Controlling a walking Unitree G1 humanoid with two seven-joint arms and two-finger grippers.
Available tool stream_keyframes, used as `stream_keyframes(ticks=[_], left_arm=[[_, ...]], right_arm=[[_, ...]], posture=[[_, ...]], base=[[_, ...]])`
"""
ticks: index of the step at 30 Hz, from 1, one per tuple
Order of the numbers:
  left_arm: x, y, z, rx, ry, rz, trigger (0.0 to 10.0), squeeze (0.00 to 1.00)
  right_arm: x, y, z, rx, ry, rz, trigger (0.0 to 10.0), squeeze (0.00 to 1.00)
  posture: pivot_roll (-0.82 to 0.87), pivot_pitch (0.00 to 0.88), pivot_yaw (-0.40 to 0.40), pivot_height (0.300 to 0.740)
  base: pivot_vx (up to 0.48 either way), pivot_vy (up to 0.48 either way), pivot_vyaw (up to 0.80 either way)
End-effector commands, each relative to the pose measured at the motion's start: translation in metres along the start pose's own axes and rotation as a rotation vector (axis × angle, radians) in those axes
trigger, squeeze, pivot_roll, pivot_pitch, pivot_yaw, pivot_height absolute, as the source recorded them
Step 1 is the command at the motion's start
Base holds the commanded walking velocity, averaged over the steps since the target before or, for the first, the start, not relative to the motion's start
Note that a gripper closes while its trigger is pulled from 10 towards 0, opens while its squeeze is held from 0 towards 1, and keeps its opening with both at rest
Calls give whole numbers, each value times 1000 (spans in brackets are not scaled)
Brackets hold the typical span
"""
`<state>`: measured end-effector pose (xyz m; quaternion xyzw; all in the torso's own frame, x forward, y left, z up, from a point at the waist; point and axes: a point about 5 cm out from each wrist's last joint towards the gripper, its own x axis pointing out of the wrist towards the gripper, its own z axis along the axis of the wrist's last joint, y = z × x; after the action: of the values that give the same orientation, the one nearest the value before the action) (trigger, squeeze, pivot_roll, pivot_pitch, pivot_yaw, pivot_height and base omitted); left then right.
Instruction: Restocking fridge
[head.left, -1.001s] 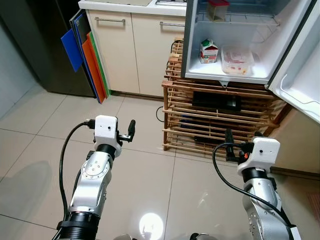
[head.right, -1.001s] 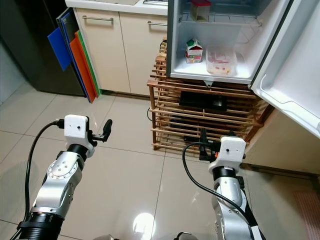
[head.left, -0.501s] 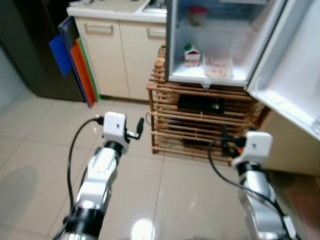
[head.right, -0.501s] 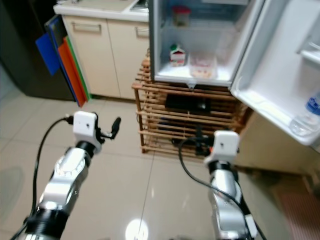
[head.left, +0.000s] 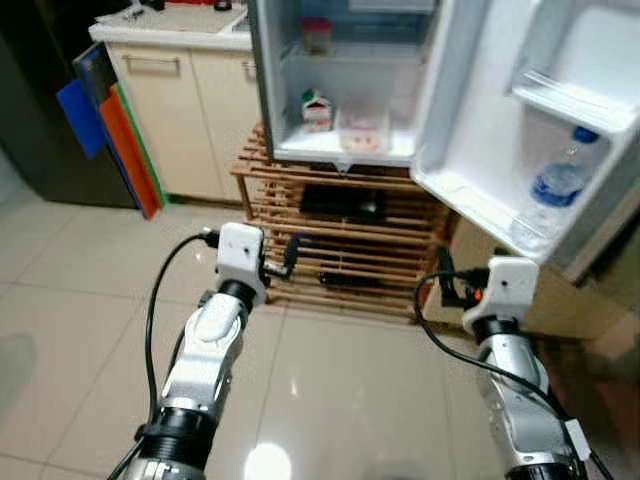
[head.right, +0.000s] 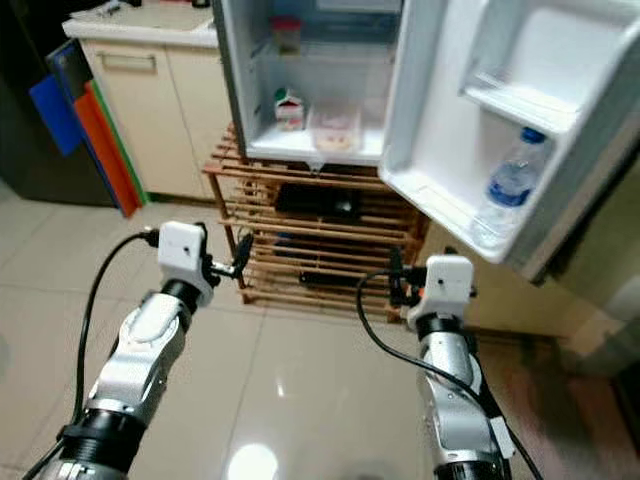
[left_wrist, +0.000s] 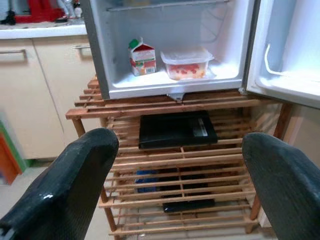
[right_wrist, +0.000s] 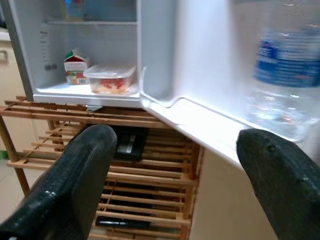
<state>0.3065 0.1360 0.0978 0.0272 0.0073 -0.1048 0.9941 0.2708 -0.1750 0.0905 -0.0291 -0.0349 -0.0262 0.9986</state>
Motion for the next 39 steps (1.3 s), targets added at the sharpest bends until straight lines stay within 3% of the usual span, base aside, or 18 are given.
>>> stream_keyframes(ticks=[1,12,21,27,36,39], left_arm=[[3,-2,1,-2,-2,2,10000,0],[5,3,2,-4,-15,35,10000,0],[3,3,-1,-9,-5,38,10000,0],[5,8,-3,17,12,38,10000,0],[-1,14,-6,36,26,33,10000,0],[-2,15,-7,37,27,35,10000,0]], right_arm=[[-1,-6,-1,-18,4,-14,10000,0],[-3,-10,-2,-25,9,-20,10000,0],[-8,-16,-5,-39,30,-30,10000,0],[-16,-35,-13,-52,84,-87,10000,0],[5,-100,-20,-153,156,-263,10000,0],[6,-106,-20,-160,164,-278,10000,0]], posture=[[12,1,36,740],[18,5,23,740],[15,17,21,740],[16,39,36,740],[49,46,36,740],[56,52,35,740]], base=[[345,-330,0],[375,-246,0],[0,0,0],[0,0,0],[0,0,0],[0,0,0]])
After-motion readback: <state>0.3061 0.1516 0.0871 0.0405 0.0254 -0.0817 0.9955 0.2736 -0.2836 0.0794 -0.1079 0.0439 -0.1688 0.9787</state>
